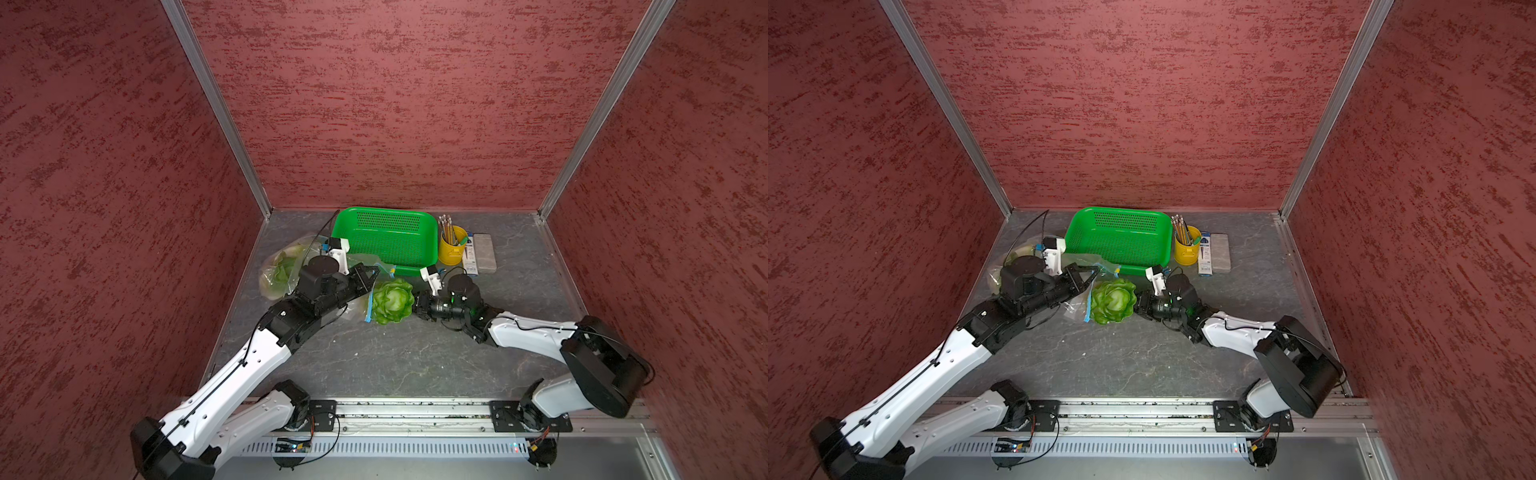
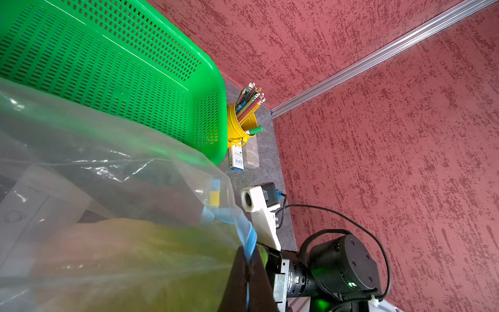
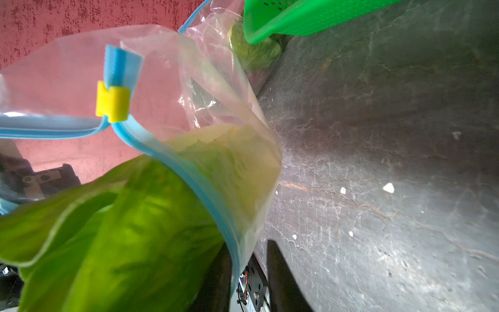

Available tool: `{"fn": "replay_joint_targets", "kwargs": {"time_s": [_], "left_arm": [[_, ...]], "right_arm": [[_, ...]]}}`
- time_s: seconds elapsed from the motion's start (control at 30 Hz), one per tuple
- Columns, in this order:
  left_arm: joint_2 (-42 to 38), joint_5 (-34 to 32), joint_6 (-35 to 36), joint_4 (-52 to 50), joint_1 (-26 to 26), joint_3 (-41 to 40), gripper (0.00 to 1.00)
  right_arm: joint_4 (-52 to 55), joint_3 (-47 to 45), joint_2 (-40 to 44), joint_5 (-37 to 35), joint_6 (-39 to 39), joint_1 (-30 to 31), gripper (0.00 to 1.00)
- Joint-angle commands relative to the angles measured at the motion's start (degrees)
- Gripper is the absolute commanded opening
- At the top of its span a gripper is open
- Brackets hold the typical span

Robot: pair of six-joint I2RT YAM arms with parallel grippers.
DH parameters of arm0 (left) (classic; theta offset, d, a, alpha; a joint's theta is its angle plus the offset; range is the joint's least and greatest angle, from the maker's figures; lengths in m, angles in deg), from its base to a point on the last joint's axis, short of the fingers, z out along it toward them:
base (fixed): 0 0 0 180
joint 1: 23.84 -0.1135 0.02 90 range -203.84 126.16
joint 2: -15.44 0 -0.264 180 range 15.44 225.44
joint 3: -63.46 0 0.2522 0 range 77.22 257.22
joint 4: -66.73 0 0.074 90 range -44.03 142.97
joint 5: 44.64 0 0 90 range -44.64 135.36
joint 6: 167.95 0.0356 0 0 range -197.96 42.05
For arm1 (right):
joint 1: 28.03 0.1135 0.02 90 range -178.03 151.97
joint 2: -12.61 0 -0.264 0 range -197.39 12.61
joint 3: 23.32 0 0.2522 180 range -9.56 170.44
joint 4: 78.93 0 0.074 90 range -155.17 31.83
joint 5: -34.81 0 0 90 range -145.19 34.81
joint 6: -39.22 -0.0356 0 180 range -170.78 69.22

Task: Put the chinese cabbages into a zipper bag and zip it
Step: Adjust the zipper food storage bag at the center of the board.

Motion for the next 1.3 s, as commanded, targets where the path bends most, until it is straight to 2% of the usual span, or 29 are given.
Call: {"fn": "replay_joint_targets", "kwargs": {"time_s": [0.0,0.2,0.3,0.5,0.73,1.0,1.1,1.27], "left_arm": [[-1.50,1.31,-0.79,3.26,-0.79,-0.31,0.00],[-2.13,2.65,-0.69,3.12,-1.29,-0.16,0.00],[-2.45,3.01,-0.74,2.99,-1.30,-0.25,0.00],[-2.26,3.11,0.94,0.47,-1.34,0.79,0.00],[-1.42,2.81,4.94,-4.29,-0.90,5.01,0.00],[0.26,2.88,7.54,-7.57,-0.18,10.77,0.00],[0.50,2.66,8.39,-8.96,0.70,12.88,0.00],[0.78,3.64,6.68,-5.85,3.79,12.44,0.00]], "right_arm": [[-1.25,1.26,0.99,-2.36,0.90,0.38,0.17],[-0.71,1.24,3.94,-4.28,1.95,0.41,0.06],[3.89,2.42,5.82,-5.85,4.10,0.41,0.00],[20.11,8.00,12.47,-8.86,10.56,0.46,0.00],[40.43,21.29,17.15,-9.62,18.54,0.69,0.00],[51.83,35.48,17.40,-10.22,24.54,0.68,0.00],[57.28,41.11,16.15,-14.08,27.61,0.69,0.00],[58.87,45.09,13.95,-15.06,30.24,0.69,0.02]]}}
